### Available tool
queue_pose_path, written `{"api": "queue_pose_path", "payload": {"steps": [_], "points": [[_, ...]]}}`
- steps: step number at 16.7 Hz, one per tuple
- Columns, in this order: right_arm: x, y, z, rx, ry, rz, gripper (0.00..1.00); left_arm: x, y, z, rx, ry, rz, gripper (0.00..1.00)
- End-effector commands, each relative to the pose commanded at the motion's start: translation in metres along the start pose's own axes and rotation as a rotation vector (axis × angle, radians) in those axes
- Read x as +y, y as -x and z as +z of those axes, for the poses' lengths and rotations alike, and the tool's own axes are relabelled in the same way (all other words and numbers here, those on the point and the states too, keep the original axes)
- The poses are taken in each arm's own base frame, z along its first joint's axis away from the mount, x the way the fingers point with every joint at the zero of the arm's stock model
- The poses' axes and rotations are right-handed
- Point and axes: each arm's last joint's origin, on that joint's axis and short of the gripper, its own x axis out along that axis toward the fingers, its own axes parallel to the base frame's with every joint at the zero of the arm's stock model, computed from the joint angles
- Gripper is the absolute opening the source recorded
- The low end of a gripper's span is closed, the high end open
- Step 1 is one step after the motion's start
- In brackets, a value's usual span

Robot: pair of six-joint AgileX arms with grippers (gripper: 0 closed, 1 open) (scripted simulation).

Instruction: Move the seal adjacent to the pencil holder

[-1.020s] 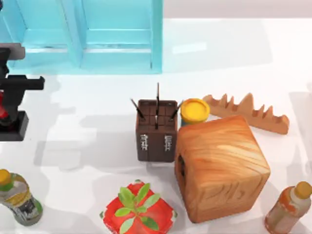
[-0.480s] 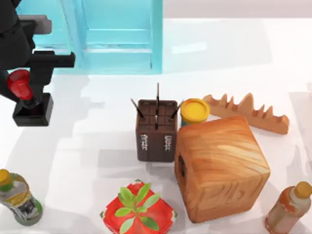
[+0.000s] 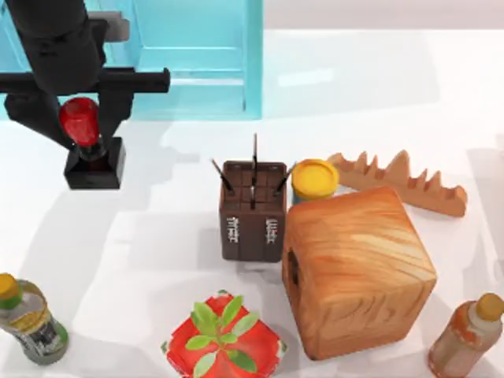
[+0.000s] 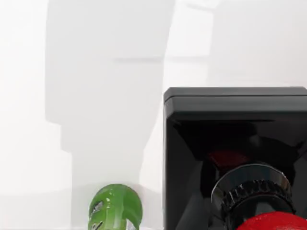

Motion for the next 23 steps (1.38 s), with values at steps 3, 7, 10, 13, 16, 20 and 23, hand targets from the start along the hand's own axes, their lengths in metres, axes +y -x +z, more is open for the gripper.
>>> {"api": "queue_pose_path", "payload": {"steps": [3,7,10,13,16,20,23], "points": [[0.0,0.0,0.0,0.0,0.0,0.0,1.0,-0.041,0.007,0.008,-0.027,-0.005,-0.008,0.0],[0.0,0.0,0.0,0.0,0.0,0.0,1.0,-0.065,0.005,0.009,-0.021,-0.008,-0.005,0.0],[0.0,0.0,0.0,0.0,0.0,0.0,1.0,-0.063,0.005,0.01,-0.023,-0.006,-0.007,0.0],[0.0,0.0,0.0,0.0,0.0,0.0,1.0,-0.064,-0.001,0.01,-0.024,-0.006,-0.007,0.0],[0.0,0.0,0.0,0.0,0.0,0.0,1.0,-0.065,-0.01,0.01,-0.021,-0.008,-0.005,0.0],[0.0,0.0,0.0,0.0,0.0,0.0,1.0,-0.065,-0.01,0.01,-0.021,-0.008,-0.005,0.08],[0.0,0.0,0.0,0.0,0.0,0.0,1.0,-0.065,-0.01,0.01,-0.021,-0.008,-0.005,0.3]]}}
